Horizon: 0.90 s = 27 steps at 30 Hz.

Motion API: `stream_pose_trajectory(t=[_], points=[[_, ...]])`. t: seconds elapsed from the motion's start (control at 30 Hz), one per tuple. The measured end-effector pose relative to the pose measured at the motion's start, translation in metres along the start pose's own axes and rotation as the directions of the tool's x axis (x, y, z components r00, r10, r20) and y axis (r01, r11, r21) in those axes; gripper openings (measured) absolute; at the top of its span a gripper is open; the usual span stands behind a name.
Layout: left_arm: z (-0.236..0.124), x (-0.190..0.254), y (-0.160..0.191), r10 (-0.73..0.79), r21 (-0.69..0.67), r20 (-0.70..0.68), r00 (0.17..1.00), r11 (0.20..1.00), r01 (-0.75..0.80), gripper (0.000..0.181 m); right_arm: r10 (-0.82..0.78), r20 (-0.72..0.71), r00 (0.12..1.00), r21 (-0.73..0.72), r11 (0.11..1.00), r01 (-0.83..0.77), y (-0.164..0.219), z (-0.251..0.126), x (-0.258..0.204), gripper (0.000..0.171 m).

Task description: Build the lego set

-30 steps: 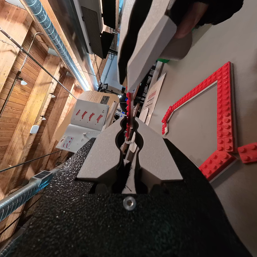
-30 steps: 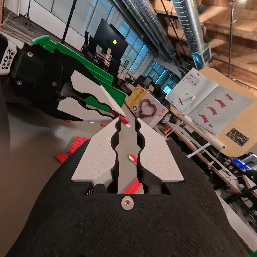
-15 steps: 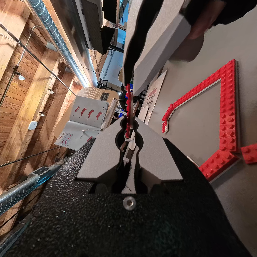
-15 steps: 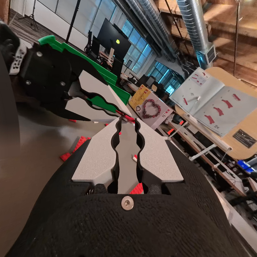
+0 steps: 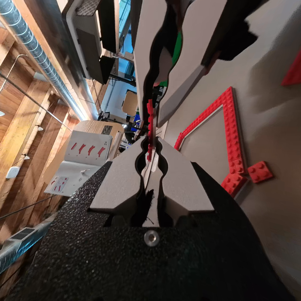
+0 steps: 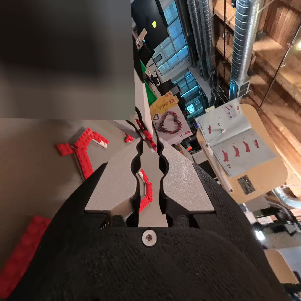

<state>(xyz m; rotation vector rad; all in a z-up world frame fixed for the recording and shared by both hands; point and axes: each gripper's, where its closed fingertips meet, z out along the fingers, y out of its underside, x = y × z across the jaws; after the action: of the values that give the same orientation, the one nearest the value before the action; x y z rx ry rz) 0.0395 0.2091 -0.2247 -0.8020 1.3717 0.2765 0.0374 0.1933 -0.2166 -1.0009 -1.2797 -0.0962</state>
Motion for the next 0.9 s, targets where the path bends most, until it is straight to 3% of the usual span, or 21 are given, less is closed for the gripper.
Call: stream_pose_trajectory(t=[0.17,0.3,0.53,0.8,0.9], points=[[-0.004,0.003,-0.006,-0.053,0.061,-0.047,0.997,0.997,0.056,0.008,-0.013,0.043,0.999,0.003,1.0,0.013,0.001,-0.002,-0.006,0.01],[-0.009,-0.002,-0.013,-0.245,0.105,-0.121,0.962,0.96,0.258,0.039,-0.026,0.022,0.999,0.002,1.0,0.026,0.001,-0.001,-0.003,0.007],[-0.034,-0.05,0.007,-0.421,0.082,0.011,0.907,0.904,0.419,0.062,-0.056,0.011,0.998,0.041,0.998,0.055,-0.012,-0.002,-0.004,0.006],[-0.09,-0.05,0.011,-0.556,0.059,-0.082,0.827,0.826,0.561,0.063,-0.136,0.079,0.988,0.122,0.985,0.126,-0.035,0.004,-0.028,0.006],[-0.098,-0.067,0.042,-0.568,-0.048,0.064,0.821,0.82,0.571,0.05,-0.289,0.126,0.949,0.194,0.945,0.262,-0.047,0.004,-0.052,0.007]])
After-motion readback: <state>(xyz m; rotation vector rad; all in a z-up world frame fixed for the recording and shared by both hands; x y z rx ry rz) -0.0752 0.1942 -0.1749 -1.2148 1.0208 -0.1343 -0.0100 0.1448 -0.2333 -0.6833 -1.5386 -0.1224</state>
